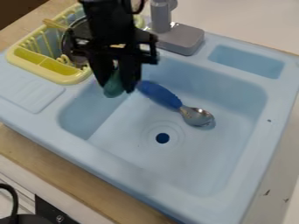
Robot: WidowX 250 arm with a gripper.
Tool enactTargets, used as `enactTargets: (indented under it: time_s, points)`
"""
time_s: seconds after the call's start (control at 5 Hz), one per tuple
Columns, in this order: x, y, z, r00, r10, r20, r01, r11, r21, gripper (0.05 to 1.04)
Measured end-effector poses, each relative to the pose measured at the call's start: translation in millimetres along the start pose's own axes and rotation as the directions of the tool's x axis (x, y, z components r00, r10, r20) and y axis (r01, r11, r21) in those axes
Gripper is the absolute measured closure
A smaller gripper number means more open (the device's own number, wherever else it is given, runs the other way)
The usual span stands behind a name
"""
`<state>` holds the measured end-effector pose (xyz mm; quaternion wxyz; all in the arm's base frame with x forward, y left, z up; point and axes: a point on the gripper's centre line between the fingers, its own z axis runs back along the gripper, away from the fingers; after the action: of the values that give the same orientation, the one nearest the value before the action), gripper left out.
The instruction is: The robot arm moves the green object in the pan
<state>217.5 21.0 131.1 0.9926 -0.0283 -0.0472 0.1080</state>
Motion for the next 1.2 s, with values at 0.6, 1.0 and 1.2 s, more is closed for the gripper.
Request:
enactTargets:
  time_s: [0.6, 1.0, 1.2]
  points:
    - [-36, -56, -29, 0.982, -0.189, -0.012, 0.188, 0.979, -0.074, 0.677]
    - [-33, -86, -35, 0.978, -0.202, 0.059, 0.207, 0.972, -0.11, 0.677]
    - [-28, -90, -49, 0.985, -0.169, 0.04, 0.172, 0.979, -0.11, 0.677]
